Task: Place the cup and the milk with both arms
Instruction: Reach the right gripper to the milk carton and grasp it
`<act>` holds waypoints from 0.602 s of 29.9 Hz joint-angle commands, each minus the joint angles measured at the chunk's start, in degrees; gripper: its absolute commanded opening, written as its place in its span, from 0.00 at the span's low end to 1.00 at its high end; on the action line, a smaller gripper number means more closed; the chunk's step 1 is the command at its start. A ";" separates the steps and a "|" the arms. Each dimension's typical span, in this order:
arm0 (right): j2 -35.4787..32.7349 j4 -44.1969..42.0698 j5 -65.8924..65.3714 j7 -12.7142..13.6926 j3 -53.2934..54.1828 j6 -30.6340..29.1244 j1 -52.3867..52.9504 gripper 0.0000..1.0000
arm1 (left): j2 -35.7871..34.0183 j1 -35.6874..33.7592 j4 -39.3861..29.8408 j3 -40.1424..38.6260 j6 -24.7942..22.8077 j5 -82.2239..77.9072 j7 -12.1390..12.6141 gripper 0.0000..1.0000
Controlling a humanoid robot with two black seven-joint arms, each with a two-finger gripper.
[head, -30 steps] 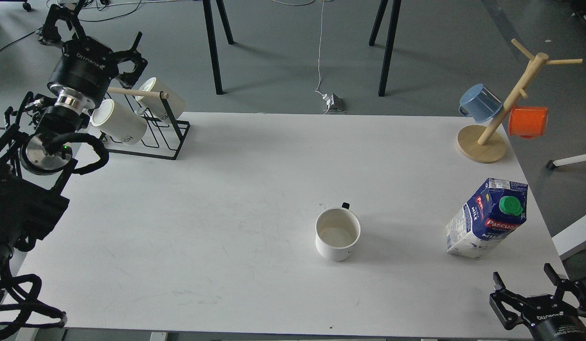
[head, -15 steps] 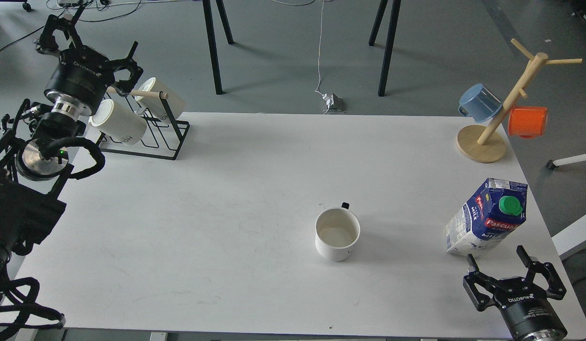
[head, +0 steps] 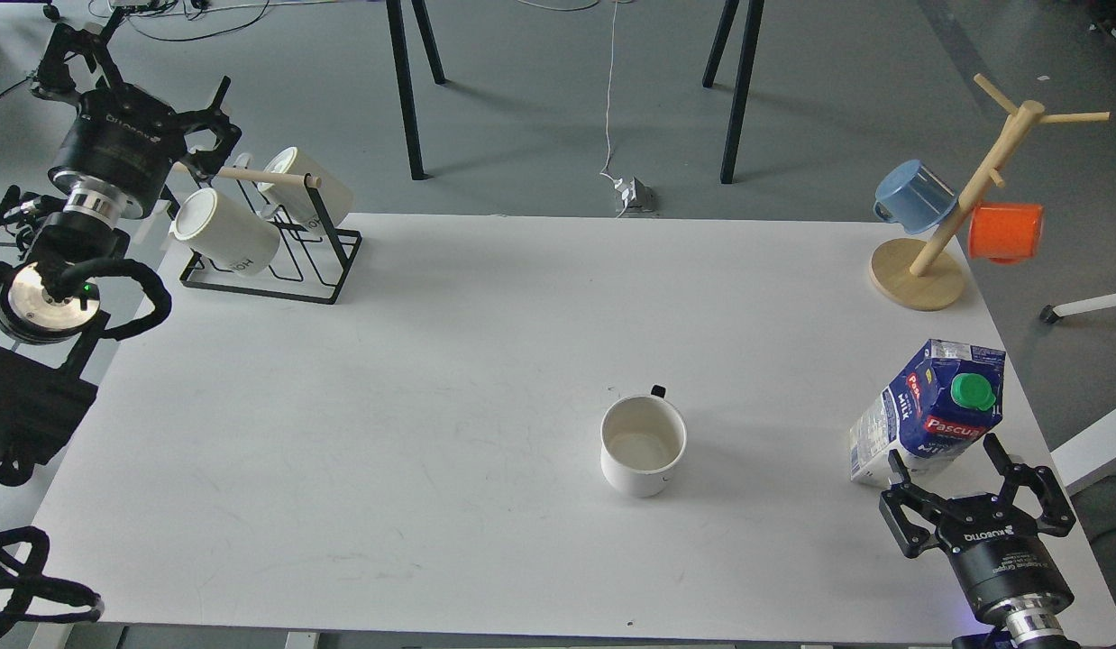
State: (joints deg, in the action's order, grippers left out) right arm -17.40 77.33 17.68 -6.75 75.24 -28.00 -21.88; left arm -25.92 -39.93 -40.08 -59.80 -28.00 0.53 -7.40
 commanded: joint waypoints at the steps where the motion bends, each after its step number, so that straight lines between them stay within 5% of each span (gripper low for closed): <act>1: 0.09 -0.07 -0.02 -0.02 0.09 0.00 2.10 0.98 | -0.09 -0.15 0.00 0.12 0.00 0.00 0.02 1.00; 7: 0.09 -0.07 -0.02 -0.11 0.17 0.00 3.87 0.88 | -0.27 -0.15 0.00 0.21 0.00 -0.09 0.02 1.00; 14: 0.53 -0.25 -0.02 -0.11 0.61 0.00 4.04 0.50 | -0.53 -0.15 0.00 0.47 0.00 -0.27 0.02 1.00; 18: 2.81 0.37 -0.45 -0.11 -0.53 0.00 3.95 0.50 | -0.53 -0.06 0.00 0.56 0.00 -0.27 0.02 1.00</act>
State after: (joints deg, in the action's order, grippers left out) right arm -16.15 77.13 17.59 -6.88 75.54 -28.00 -17.81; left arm -26.45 -40.08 -40.08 -59.32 -28.00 0.27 -7.36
